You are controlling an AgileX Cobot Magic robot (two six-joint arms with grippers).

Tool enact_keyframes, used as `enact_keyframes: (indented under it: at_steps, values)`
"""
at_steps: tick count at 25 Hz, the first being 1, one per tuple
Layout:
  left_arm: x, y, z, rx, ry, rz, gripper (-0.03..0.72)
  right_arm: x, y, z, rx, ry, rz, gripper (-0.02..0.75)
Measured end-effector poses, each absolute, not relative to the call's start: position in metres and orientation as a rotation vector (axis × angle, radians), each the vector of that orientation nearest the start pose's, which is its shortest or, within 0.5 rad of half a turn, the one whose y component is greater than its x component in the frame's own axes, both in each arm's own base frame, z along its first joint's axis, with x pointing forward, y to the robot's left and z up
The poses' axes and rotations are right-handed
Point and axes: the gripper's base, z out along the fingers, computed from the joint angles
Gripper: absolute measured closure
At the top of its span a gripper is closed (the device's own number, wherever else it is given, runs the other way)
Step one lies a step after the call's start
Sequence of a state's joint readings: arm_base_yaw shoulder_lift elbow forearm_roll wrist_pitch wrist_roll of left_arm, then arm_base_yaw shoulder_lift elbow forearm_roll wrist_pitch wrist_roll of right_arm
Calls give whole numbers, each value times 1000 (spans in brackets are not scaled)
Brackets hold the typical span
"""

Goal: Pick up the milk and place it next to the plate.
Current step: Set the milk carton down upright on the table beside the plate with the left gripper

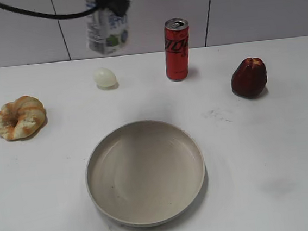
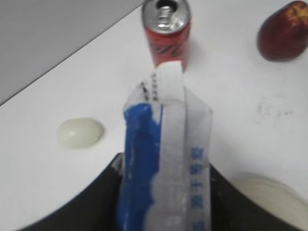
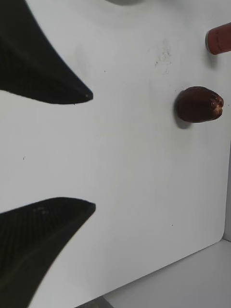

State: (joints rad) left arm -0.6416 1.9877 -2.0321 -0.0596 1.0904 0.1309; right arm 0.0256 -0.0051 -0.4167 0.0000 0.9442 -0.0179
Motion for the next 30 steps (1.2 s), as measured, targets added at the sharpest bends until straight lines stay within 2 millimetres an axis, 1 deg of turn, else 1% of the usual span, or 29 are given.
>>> enact_keyframes:
  at_steps: [2,4,6,9,10,12,14,17,20,24,27,30]
  values:
    - [351,-246,354,898,2407,-258,388,8,0,263,-44,2005,5,272]
    - [343,-221,357,847,2461,-239,388,8,0,263,-44,2005,5,272]
    - [332,-197,355,798,2515,-218,388,8,0,263,-44,2005,5,272]
    - [310,-174,346,742,2571,-204,388,8,0,263,-44,2005,5,272]
    - [305,-170,341,717,2576,-207,388,8,0,263,-44,2005,5,272]
    - [290,-162,322,667,2594,-224,388,8,0,263,-44,2005,5,272]
    - [280,-157,301,591,2608,-248,388,8,0,263,-44,2005,5,272]
    - [265,-149,263,484,2619,-284,388,8,0,263,-44,2005,5,272]
    - [256,-144,235,393,2599,-321,388,8,0,263,-44,2005,5,272]
    - [247,-140,208,296,2544,-374,388,8,0,263,-44,2005,5,272]
    - [243,-137,195,251,2520,-388,388,8,0,263,-44,2005,5,272]
    - [245,-137,181,235,2528,-379,388,8,0,263,-44,2005,5,272]
